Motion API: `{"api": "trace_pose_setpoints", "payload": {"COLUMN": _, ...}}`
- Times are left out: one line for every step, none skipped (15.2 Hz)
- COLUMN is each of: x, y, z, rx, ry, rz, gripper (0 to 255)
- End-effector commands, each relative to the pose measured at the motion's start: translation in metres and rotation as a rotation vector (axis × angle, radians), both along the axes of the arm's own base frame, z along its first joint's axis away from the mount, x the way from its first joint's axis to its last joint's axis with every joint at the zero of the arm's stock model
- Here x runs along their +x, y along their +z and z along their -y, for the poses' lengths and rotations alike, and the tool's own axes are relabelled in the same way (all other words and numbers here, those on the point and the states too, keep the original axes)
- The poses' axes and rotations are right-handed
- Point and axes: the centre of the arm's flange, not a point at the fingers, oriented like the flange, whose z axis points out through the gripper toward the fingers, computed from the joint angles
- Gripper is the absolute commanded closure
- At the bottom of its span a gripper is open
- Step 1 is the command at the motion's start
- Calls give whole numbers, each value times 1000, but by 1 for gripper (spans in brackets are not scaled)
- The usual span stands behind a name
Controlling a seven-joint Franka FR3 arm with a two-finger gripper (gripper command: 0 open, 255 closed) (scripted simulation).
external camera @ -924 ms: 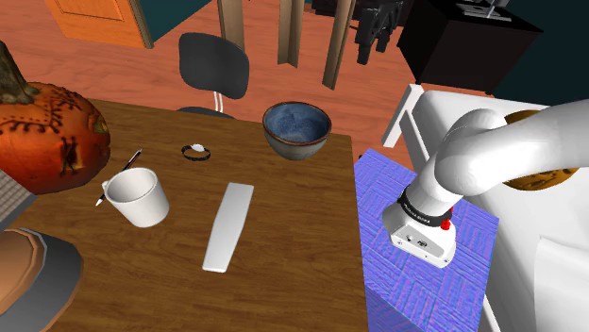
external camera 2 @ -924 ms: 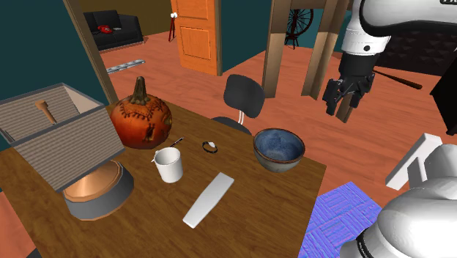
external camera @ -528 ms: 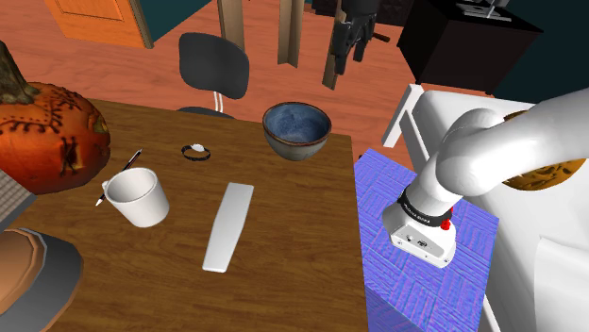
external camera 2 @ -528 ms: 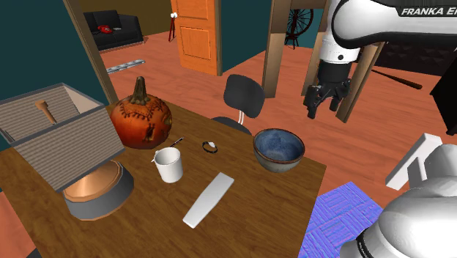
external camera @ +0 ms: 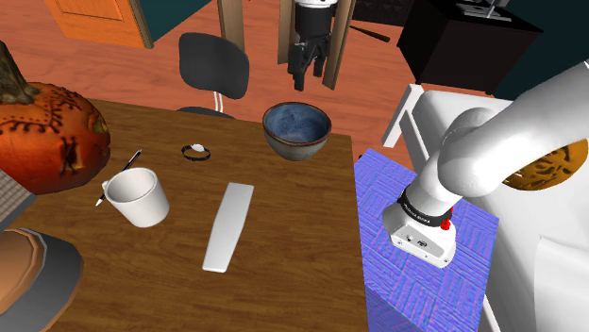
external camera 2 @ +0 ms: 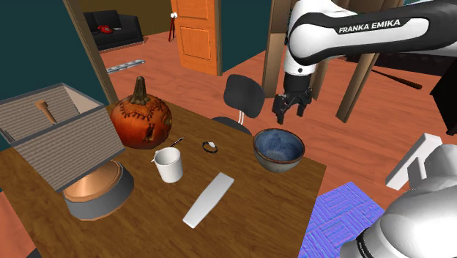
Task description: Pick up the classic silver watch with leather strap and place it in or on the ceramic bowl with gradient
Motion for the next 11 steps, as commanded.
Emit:
{"api": "trace_pose_setpoints", "payload": {"x": 18, "y": -15, "z": -18, "rx": 8, "ry": 20, "rz": 0, "gripper": 0}}
{"api": "trace_pose_setpoints", "payload": {"x": 26, "y": -21, "z": -26, "rx": 12, "ry": 30, "rz": 0, "gripper": 0}}
{"api": "trace_pose_setpoints", "payload": {"x": 34, "y": -27, "z": -35, "rx": 15, "ry": 40, "rz": -1, "gripper": 0}}
{"api": "trace_pose_setpoints", "payload": {"x": 42, "y": -33, "z": -43, "rx": 19, "ry": 50, "rz": -2, "gripper": 0}}
{"api": "trace_pose_setpoints", "payload": {"x": 50, "y": -39, "z": -51, "rx": 22, "ry": 60, "rz": -2, "gripper": 0}}
{"api": "trace_pose_setpoints", "payload": {"x": 58, "y": -45, "z": -60, "rx": 26, "ry": 70, "rz": -3, "gripper": 0}}
{"api": "trace_pose_setpoints", "payload": {"x": 65, "y": -51, "z": -69, "rx": 29, "ry": 80, "rz": -3, "gripper": 0}}
{"api": "trace_pose_setpoints", "payload": {"x": 73, "y": -57, "z": -77, "rx": 33, "ry": 90, "rz": -4, "gripper": 0}}
{"api": "trace_pose_setpoints", "payload": {"x": 80, "y": -63, "z": -86, "rx": 36, "ry": 100, "rz": -4, "gripper": 0}}
{"api": "trace_pose_setpoints", "payload": {"x": 88, "y": -69, "z": -95, "rx": 40, "ry": 110, "rz": -5, "gripper": 0}}
{"api": "trace_pose_setpoints", "payload": {"x": 95, "y": -75, "z": -104, "rx": 43, "ry": 120, "rz": -6, "gripper": 0}}
